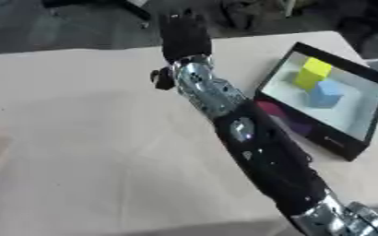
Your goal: Pick up the objects with one hand, pass them to the other hand, and then place them into the box on the other side of the table.
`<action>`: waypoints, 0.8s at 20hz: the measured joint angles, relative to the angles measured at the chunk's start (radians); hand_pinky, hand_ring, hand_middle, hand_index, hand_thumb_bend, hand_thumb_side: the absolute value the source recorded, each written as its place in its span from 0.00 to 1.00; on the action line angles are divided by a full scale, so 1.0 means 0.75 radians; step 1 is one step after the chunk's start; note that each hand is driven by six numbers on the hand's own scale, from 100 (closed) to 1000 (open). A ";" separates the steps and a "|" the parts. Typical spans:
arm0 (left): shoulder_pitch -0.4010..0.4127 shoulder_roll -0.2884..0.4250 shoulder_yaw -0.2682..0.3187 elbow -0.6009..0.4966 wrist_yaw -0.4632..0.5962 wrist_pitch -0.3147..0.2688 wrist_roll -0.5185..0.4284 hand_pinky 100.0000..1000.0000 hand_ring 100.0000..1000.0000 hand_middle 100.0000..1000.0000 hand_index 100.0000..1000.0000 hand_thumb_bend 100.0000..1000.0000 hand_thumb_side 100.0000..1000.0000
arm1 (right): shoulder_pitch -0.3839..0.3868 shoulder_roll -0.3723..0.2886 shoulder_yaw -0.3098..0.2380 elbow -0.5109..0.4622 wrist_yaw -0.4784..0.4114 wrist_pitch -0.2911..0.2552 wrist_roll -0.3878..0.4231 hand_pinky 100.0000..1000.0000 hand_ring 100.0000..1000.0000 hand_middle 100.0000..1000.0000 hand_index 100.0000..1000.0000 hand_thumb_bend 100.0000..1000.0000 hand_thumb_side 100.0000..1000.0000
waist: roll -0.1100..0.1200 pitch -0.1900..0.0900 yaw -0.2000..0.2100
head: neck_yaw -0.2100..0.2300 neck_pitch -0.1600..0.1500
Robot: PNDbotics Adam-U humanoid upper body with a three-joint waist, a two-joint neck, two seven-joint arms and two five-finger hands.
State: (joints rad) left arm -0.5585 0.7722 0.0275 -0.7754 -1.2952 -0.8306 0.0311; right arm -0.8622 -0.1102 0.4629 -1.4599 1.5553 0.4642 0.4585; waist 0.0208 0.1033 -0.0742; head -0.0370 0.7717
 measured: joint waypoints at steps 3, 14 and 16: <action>0.000 -0.010 0.006 0.003 0.007 0.037 0.142 0.54 0.39 0.36 0.46 0.00 0.13 | 0.000 0.000 0.000 0.004 -0.003 0.002 -0.001 0.84 0.80 0.81 0.99 0.42 0.39 | -0.002 0.000 0.000 | 0.000 0.000; -0.024 -0.130 0.029 -0.119 1.040 -0.026 -0.230 0.57 0.33 0.29 0.38 0.00 0.27 | -0.043 0.053 0.052 0.023 0.015 -0.074 0.050 0.99 0.83 0.84 0.99 0.48 0.35 | -0.001 -0.001 0.038 | 0.023 0.000; -0.057 -0.187 0.027 -0.185 1.389 0.120 -0.529 0.57 0.33 0.29 0.38 0.00 0.28 | -0.055 0.088 0.071 0.023 0.039 -0.112 0.071 1.00 0.84 0.85 0.98 0.47 0.33 | -0.002 -0.001 0.046 | 0.029 0.000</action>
State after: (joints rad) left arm -0.6013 0.6317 0.0480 -0.9140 -0.2536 -0.7409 -0.3653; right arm -0.9034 -0.0445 0.5164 -1.4428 1.5847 0.3803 0.5121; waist 0.0193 0.1025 -0.0396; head -0.0149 0.7717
